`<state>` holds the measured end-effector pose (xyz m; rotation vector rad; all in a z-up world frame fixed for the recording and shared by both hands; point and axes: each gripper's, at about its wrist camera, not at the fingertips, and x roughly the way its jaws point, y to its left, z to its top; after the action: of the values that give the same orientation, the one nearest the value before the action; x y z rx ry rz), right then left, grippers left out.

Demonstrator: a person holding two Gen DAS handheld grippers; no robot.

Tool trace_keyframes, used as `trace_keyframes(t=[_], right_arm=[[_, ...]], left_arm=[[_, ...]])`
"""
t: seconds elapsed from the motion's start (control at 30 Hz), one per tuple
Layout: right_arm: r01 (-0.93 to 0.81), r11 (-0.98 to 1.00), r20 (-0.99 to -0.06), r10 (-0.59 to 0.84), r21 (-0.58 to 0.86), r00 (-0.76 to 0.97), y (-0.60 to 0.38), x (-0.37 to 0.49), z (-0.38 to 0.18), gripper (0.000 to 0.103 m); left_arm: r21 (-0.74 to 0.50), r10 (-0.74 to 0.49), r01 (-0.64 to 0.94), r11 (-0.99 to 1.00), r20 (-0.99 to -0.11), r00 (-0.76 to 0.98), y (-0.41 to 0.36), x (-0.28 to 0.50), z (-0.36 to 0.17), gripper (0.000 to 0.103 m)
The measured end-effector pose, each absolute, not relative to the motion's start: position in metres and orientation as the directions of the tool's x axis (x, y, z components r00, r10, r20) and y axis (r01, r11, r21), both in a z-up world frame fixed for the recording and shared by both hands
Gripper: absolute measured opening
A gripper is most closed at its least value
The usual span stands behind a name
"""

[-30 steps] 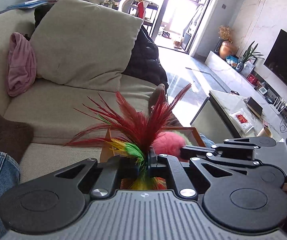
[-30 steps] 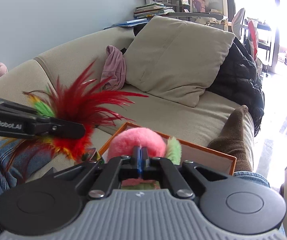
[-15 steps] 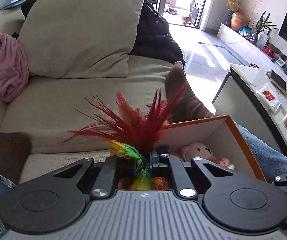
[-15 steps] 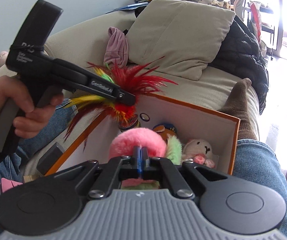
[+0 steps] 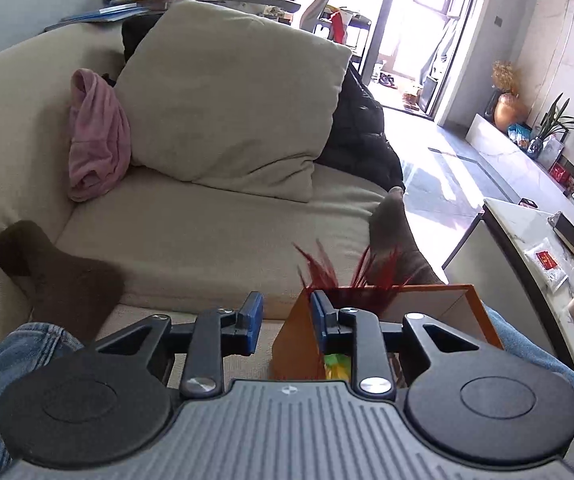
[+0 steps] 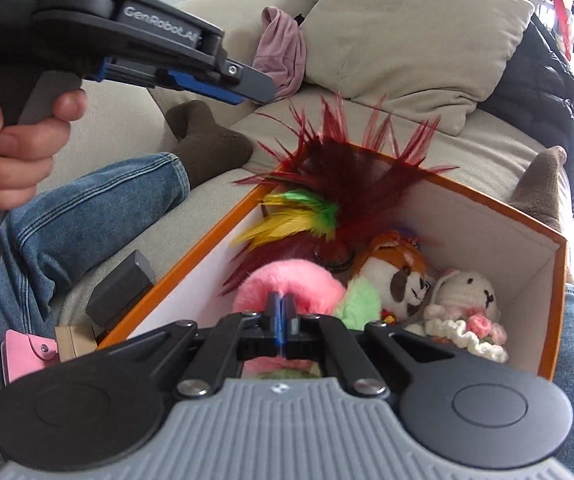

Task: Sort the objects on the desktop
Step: 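Carry the feathered toy into the shoebox with the right gripper and release, then grasp the pink card holder with the left gripper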

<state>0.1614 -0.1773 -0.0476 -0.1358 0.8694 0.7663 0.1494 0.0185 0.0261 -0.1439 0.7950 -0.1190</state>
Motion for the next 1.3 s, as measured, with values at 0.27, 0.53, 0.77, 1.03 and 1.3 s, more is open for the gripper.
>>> trace_keyframes(t=[0.27, 0.53, 0.77, 1.03, 1.3], right_arm=[[-0.642, 0.752, -0.733, 0.519, 0.149, 0.439, -0.158, 0.181, -0.055, 0.0], [-0.617, 0.779, -0.769, 0.462, 0.114, 0.442, -0.147, 0.192, -0.076, 0.0], [-0.604, 0.787, -0.755, 0.469, 0.123, 0.458, -0.153, 0.177, -0.06, 0.01], [-0.588, 0.794, -0.669, 0.521, 0.152, 0.531, -0.166, 0.124, -0.019, 0.02], [-0.724, 0.661, -0.611, 0.661, 0.199, 0.436, -0.128, 0.06, 0.007, 0.021]], left_arm=[[-0.182, -0.106, -0.044, 0.982, -0.735, 0.67, 0.052, 0.129, 0.012, 0.03], [-0.178, -0.087, -0.084, 0.98, -0.771, 0.631, 0.07, 0.11, 0.001, 0.03], [-0.182, -0.065, -0.126, 0.975, -0.777, 0.626, 0.086, 0.083, 0.007, 0.03], [-0.156, -0.03, -0.156, 0.975, -0.794, 0.607, 0.099, 0.036, 0.02, 0.031], [-0.132, -0.008, -0.205, 0.97, -0.857, 0.515, 0.107, -0.012, 0.009, 0.031]])
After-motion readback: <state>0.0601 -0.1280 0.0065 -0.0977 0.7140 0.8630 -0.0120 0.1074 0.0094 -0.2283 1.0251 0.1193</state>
